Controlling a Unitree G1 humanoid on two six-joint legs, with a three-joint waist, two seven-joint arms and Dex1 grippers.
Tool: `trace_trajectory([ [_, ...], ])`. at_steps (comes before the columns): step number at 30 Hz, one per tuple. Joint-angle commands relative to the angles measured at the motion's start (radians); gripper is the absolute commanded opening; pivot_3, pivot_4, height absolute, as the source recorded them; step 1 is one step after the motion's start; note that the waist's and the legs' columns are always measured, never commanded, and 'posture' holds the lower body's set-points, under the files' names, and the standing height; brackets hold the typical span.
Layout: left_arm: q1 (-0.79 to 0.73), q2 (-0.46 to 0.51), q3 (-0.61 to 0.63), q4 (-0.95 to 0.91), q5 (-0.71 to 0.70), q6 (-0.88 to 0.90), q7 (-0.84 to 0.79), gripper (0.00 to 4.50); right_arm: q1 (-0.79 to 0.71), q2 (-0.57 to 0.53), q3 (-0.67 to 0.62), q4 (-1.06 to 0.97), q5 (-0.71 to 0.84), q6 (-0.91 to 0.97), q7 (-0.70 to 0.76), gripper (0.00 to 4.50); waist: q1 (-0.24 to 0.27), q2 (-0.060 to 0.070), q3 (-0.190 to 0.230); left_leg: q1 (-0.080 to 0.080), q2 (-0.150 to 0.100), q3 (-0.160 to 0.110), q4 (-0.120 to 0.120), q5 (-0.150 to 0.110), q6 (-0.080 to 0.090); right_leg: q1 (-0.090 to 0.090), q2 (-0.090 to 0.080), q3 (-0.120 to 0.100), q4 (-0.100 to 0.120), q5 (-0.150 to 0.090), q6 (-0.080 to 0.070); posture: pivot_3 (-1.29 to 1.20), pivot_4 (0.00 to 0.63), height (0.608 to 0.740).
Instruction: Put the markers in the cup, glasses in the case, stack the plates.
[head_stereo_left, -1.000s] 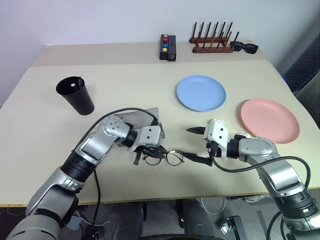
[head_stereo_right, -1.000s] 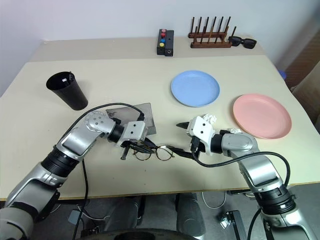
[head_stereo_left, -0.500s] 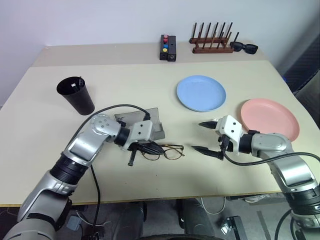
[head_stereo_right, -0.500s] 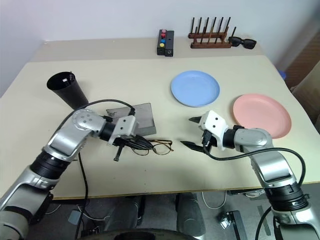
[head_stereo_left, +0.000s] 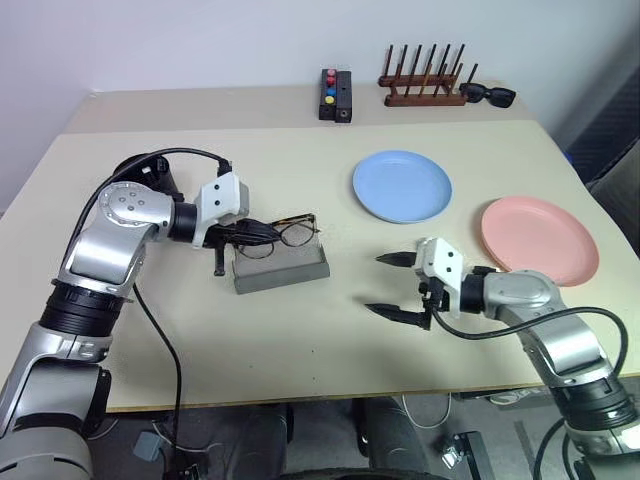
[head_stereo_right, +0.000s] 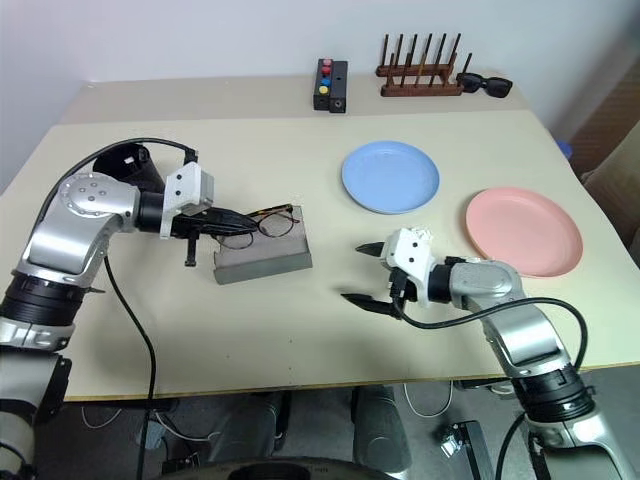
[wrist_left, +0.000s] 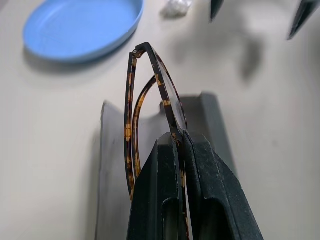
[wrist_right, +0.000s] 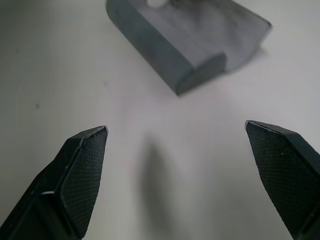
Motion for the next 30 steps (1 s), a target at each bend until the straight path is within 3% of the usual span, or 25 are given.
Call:
trace_trajectory([
  [1,-0.018,-0.01,-0.014,0.033,0.037,-0.046,0.0,0.06,-0.021,0.013,0.005,-0.02,-0.002,-0.011,-0.005,4.5,0.002,0.0,0.0,0.0,0.0,0.0,0.0,0.0,0.0,0.0,0.0,0.0,0.0,0.0,0.0,0.0,0.15,0.739],
  [14,0.021,-0.035,-0.074,0.038,0.07,-0.061,-0.062,0.06,-0.008,0.012,0.007,-0.034,-0.009,-0.013,-0.029,4.5,0.0,0.0,0.0,0.0,0.0,0.0,0.0,0.0,0.0,0.0,0.0,0.0,0.0,0.001,0.001,0.0,0.15,0.739],
  [17,0.015,-0.043,-0.069,0.06,0.087,-0.075,-0.036,1.01,-0.004,0.01,0.006,-0.036,-0.008,-0.014,-0.03,4.5,0.0,0.0,0.0,0.0,0.0,0.0,0.001,0.0,0.0,0.0,0.0,0.0,0.0,0.001,0.001,0.0,0.15,0.739],
  [20,-0.007,-0.054,-0.048,0.087,0.094,-0.084,-0.001,2.4,-0.003,0.01,0.006,-0.037,-0.006,-0.015,-0.03,4.5,0.0,0.0,0.0,0.0,0.0,0.0,0.001,0.0,0.0,0.0,0.0,0.0,0.0,0.001,0.001,0.0,0.15,0.739],
  [27,-0.075,-0.084,0.054,0.147,0.036,-0.084,0.075,2.4,-0.011,0.015,0.01,-0.022,-0.007,-0.021,-0.026,4.5,0.001,0.0,0.0,0.0,0.0,0.0,0.001,0.0,0.0,0.0,0.0,0.0,0.0,0.001,0.002,0.0,0.15,0.739],
  [30,-0.137,-0.099,0.109,0.251,0.061,-0.137,0.178,1.59,-0.017,0.019,0.014,-0.022,-0.007,-0.022,-0.025,4.5,0.001,0.0,0.0,0.0,0.0,0.0,0.001,0.0,0.0,0.0,0.0,0.0,0.0,0.001,0.002,0.0,0.15,0.739],
])
